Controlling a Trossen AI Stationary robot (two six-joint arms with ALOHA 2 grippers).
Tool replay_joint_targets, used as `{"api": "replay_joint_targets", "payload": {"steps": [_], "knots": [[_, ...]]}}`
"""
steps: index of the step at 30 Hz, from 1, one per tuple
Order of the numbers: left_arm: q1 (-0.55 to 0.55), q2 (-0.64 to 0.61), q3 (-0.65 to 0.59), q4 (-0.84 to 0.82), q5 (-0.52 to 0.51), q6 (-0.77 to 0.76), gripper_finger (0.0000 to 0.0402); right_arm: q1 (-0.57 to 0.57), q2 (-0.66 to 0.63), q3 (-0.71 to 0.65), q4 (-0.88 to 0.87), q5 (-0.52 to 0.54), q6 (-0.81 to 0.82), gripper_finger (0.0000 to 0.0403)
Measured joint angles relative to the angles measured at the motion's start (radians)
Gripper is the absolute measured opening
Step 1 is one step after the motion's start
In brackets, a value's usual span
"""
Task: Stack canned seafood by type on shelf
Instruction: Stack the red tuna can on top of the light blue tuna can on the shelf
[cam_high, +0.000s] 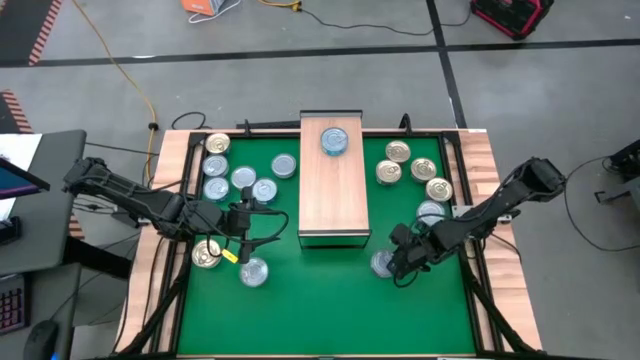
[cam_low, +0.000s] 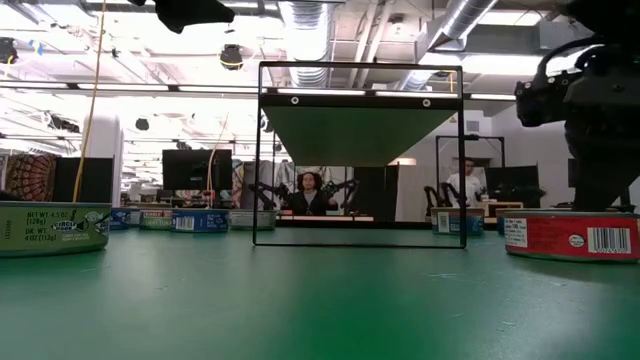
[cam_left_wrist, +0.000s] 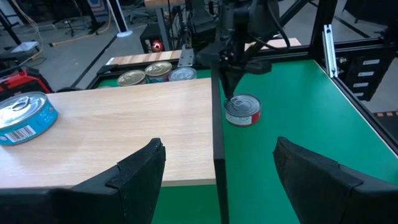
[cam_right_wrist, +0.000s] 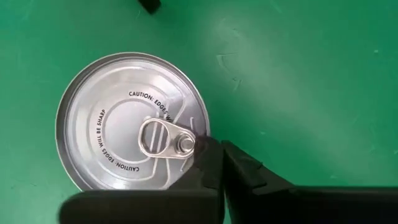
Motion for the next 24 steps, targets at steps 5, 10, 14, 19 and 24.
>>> {"api": "replay_joint_targets", "payload": {"steps": [5, 10, 14, 19, 24], "knots": [[0.0, 0.0, 0.0, 0.0, 0.0, 0.0, 0.0288, -0.009, 0.004, -0.037, -0.03, -0.006, 0.059, 0.0015], [0.0, 0.0, 0.0, 0.0, 0.0, 0.0, 0.0288, -0.044, 0.001, -0.085, -0.035, -0.002, 0.093, 0.0018], [0.0, 0.0, 0.0, -0.001, 0.0, -0.002, 0.0288, -0.066, -0.025, -0.088, -0.07, -0.002, 0.071, 0.0023], [0.001, 0.0, 0.0, 0.0, 0.0, 0.002, 0.0288, -0.031, -0.087, -0.006, -0.058, 0.009, -0.007, 0.0059], [0.006, 0.0, 0.0, 0.0, -0.001, 0.006, 0.0288, -0.004, -0.05, 0.087, -0.063, 0.013, -0.1, 0.0099]]}}
